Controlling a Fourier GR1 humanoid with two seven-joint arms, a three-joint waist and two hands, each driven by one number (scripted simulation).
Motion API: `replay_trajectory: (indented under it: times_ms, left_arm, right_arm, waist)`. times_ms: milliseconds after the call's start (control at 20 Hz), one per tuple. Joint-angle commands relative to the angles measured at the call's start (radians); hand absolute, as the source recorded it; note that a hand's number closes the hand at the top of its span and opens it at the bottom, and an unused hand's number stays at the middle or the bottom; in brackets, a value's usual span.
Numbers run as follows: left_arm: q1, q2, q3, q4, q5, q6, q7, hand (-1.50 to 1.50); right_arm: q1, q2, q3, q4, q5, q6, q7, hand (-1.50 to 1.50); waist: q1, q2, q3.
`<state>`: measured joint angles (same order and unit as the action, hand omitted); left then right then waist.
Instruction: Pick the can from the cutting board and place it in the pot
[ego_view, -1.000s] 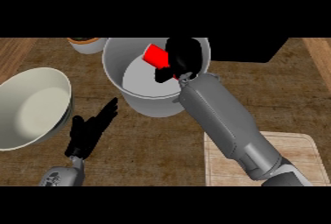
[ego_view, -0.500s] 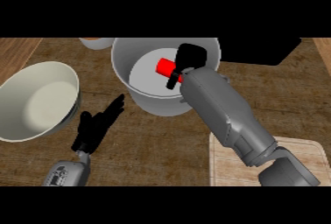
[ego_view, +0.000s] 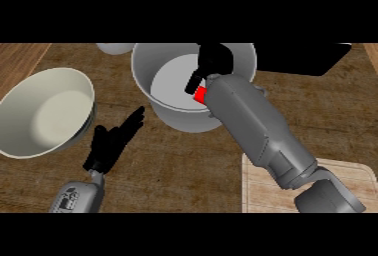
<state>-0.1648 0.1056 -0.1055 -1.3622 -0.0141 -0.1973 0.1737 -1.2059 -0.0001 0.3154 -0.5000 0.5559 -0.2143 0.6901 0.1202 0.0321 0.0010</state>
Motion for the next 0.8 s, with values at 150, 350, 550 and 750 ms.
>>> replay_trajectory:
  times_ms: [150, 350, 550, 750]
  left_arm:
    - [-0.002, 0.014, 0.005, -0.019, -0.005, 0.002, 0.02, 0.0]
    - [0.048, 0.002, 0.015, -0.021, 0.005, 0.014, -0.001, 0.0]
    - [0.073, 0.031, 0.039, -0.033, 0.011, 0.004, -0.015, 0.0]
    - [0.093, 0.013, 0.037, -0.007, -0.01, 0.029, -0.048, 0.0]
  right_arm:
    - [-0.005, 0.0, -0.127, -0.106, -0.105, -0.405, -0.122, -1.5]
    - [0.014, 0.0, -0.169, -0.095, -0.112, -0.606, -0.181, -1.5]
    - [0.063, 0.0, -0.187, -0.148, -0.191, -0.701, -0.279, -1.5]
    - [0.122, -0.017, -0.244, -0.224, -0.254, -0.669, -0.405, -1.5]
  waist:
    - [-0.022, -0.009, 0.001]
    - [-0.047, -0.015, 0.0]
    - [-0.071, -0.022, 0.0]
    - [-0.102, -0.028, 0.0]
